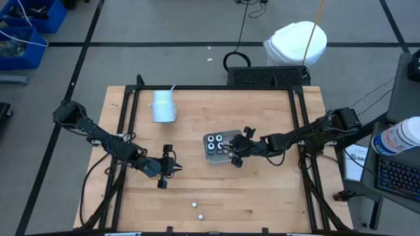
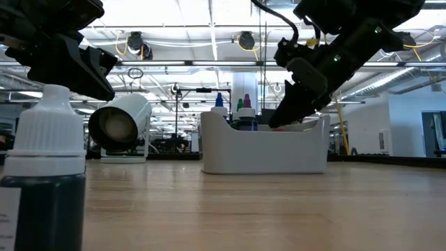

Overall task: Pick & Place food coloring
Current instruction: Put the small orange food coloring bottle into the white container

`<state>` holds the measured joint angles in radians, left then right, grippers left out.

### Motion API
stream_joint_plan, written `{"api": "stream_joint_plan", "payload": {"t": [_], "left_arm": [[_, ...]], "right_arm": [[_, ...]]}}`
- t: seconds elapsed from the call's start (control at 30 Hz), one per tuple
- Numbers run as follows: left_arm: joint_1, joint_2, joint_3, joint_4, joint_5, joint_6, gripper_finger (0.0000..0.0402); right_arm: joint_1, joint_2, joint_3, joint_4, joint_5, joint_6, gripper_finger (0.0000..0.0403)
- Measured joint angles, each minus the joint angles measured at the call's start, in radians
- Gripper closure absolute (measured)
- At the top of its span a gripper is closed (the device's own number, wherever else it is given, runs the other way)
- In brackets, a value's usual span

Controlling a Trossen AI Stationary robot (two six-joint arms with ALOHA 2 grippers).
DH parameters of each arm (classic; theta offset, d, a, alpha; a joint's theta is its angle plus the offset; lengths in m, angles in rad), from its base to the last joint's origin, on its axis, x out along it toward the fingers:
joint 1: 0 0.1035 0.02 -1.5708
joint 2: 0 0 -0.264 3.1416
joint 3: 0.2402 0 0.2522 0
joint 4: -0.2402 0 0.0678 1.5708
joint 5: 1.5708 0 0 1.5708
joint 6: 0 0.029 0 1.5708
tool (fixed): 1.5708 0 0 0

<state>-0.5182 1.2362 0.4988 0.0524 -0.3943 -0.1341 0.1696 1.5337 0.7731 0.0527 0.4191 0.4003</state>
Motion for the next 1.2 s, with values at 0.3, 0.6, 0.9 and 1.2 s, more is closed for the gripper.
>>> {"api": "stream_joint_plan", "payload": {"t": [0.3, 0.6, 0.9, 1.2], "left_arm": [[0.000, 0.000, 0.000, 0.000, 0.000, 0.000, 0.0360], [0.000, 0.000, 0.000, 0.000, 0.000, 0.005, 0.0360], [0.000, 0.000, 0.000, 0.002, 0.000, 0.008, 0.0360], [0.001, 0.000, 0.000, 0.003, -0.001, 0.022, 0.0360]], "right_arm": [[-0.035, 0.000, 0.000, 0.052, 0.077, -0.069, 0.0345], [-0.086, 0.000, -0.006, 0.041, 0.046, -0.042, 0.0345], [-0.083, -0.002, -0.063, 0.066, 0.027, 0.025, 0.0344], [-0.085, -0.002, -0.065, 0.062, 0.026, 0.028, 0.0344]]}}
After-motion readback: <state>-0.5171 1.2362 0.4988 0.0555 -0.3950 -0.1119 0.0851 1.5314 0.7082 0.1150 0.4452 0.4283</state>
